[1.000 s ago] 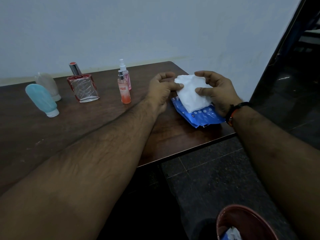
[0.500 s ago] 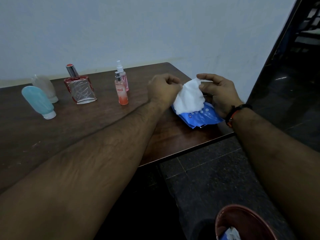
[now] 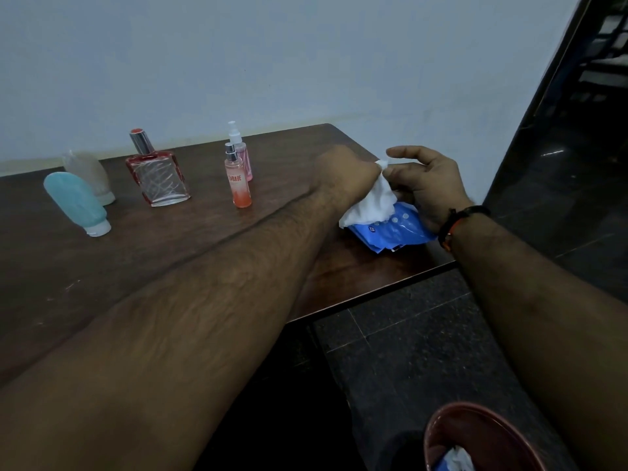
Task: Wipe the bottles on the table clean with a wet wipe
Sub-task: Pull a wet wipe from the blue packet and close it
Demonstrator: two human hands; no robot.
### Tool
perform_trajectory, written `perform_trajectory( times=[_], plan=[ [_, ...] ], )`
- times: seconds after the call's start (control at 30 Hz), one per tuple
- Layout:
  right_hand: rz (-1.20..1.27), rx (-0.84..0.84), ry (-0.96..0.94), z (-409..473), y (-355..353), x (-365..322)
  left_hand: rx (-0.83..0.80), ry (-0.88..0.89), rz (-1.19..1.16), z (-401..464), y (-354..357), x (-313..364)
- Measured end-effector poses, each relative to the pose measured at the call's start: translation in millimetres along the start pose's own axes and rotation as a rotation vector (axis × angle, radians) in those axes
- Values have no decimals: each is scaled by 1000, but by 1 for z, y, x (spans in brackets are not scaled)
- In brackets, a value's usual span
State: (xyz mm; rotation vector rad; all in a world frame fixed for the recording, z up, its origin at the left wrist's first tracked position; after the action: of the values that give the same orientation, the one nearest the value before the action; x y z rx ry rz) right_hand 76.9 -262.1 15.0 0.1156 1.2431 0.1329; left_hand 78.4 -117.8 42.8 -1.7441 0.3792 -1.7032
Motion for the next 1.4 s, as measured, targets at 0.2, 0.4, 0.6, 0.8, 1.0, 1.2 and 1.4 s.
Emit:
perform_trajectory(
  times=[0.2,0.4,0.6,0.8,1.0,1.2,1.4],
  plan=[
    [-15,-10,3,-1,3,-1,-8,-17,-41,-1,-6,3],
    [-20,-17,-11,-2,2,-2,-15,23,-35,-1,-9,0],
    [-40,-32,-5,-2,2,1,-69,40,-35,0,-9,-5],
    [-52,-34,-8,-3,3,0,-139,0,-85,-4,-8,-7],
    [-85,-11,-6,-1,2,3,-175,55,-101,-11,-7,-9],
    [-86,12,-8,1,1,6,-156,42,-100,-14,-6,-9],
    [-110,11,-8,2,3,6,-154,37,-173,-20,-6,-6]
  ],
)
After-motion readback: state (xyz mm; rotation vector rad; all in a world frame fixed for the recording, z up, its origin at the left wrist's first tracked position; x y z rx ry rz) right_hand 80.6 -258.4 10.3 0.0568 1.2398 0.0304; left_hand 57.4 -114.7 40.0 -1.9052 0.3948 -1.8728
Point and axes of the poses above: each hand's wrist, its own z-axis towards the middle knuckle, its own y-axis out of the palm, x = y × z, the point moved 3 cm from there along z, towards the middle knuckle, and after that the axes turned 8 degrees about -y, right-handed, at the moved point
